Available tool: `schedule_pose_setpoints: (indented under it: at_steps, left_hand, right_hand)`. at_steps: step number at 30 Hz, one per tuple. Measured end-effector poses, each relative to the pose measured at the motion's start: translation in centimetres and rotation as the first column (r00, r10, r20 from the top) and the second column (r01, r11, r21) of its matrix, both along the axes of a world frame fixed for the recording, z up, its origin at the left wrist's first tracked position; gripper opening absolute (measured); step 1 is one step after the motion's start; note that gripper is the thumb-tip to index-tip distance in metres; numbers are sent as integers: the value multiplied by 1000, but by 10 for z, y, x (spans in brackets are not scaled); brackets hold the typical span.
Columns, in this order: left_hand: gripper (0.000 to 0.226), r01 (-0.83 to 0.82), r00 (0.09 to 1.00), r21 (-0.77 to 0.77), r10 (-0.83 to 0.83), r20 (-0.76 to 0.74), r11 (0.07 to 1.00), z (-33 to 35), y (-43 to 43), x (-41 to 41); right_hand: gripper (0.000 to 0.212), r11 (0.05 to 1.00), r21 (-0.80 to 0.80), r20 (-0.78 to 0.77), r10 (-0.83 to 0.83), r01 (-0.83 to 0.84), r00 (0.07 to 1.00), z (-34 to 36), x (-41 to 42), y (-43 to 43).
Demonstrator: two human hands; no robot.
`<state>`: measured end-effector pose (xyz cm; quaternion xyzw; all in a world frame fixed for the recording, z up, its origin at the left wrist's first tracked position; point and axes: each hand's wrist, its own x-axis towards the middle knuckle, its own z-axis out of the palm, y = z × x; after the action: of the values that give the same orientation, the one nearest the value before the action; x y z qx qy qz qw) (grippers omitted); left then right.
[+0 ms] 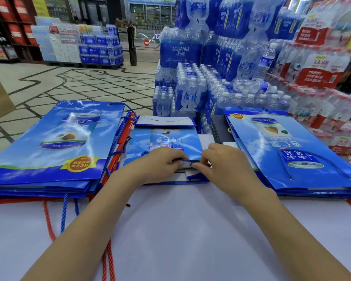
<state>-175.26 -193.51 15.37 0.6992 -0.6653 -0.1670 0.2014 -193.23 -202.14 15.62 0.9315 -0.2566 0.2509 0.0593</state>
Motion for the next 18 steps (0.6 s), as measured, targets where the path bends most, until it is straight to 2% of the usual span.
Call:
schedule_pose_setpoints:
  at_steps: [3, 5, 9, 10, 12, 14, 18]
  left_hand:
    - [21, 2, 1000, -4, -2, -27, 1000, 1, 2, -1]
    - [20, 14, 998, -15, -15, -57, 1000, 1, 3, -1]
    - [16, -26, 988, -8, 24, -155, 1000, 4, 4, 2]
    - [20, -64, 985, 7, 64, -160, 998, 4, 4, 3]
    - [24, -102, 992, 28, 104, -73, 994, 5, 4, 5]
    - [17, -89, 996, 42, 90, -28, 995, 4, 4, 6]
    - [9, -133, 984, 15, 134, -113, 991, 0, 0, 9]
  right_hand:
    - [27, 997, 58, 60, 38, -42, 997, -1, 0, -2]
    - [26, 986, 155, 5, 56, -56, 998, 0, -1, -3]
    - [30, 984, 162, -82, 86, -72, 993, 0, -2, -6]
    - [30, 983, 169, -84, 89, -74, 993, 0, -3, -6]
    - [31, 981, 182, -99, 85, -66, 991, 1, -4, -6]
    - [33, 982, 178, -127, 80, -56, 989, 2, -5, -6]
    - [32, 977, 208, -149, 77, -45, 986, 3, -5, -4]
